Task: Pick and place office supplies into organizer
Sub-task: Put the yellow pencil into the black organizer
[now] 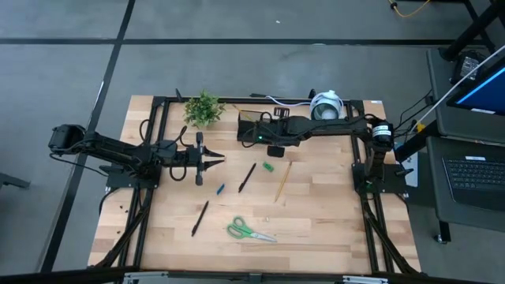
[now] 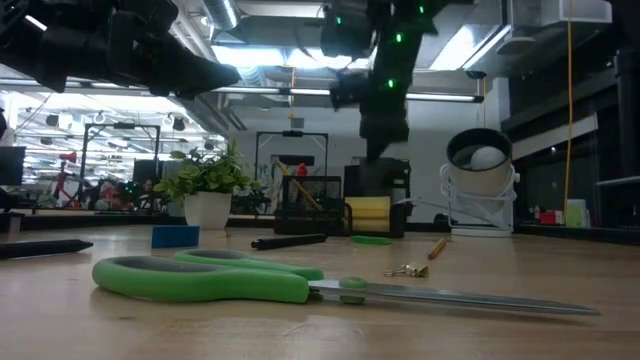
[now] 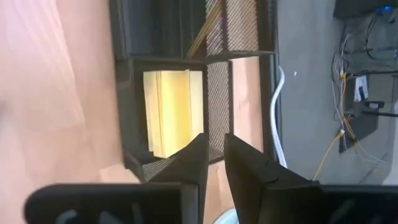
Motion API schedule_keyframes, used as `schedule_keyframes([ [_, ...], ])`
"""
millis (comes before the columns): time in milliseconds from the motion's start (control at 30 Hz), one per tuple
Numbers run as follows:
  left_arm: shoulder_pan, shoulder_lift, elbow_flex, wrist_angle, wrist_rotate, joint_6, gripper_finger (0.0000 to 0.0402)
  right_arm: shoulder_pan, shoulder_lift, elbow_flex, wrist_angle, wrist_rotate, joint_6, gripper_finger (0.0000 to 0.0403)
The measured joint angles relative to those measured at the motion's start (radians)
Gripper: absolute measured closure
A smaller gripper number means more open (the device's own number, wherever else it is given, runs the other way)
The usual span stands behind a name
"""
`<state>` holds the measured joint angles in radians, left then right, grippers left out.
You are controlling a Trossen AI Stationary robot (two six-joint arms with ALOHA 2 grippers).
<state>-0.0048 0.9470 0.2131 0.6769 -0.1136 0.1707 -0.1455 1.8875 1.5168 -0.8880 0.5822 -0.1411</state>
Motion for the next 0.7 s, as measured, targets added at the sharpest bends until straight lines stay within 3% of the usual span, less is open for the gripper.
schedule_keyframes([
  [167, 0.000, 0.000, 0.000, 0.000, 0.000, 0.000, 0.0339, 0.050, -0.001, 0.114, -0.135, 0.000, 0.135, 0.0352],
  [367, 0.000, 0.000, 0.000, 0.000, 0.000, 0.000, 0.0339, 0.145, -0.001, 0.217, -0.279, 0.000, 0.317, 0.0392],
  [700, 0.000, 0.000, 0.000, 0.000, 0.002, 0.000, 0.0339, 0.317, -0.001, 0.225, -0.398, 0.000, 0.673, 0.0389],
])
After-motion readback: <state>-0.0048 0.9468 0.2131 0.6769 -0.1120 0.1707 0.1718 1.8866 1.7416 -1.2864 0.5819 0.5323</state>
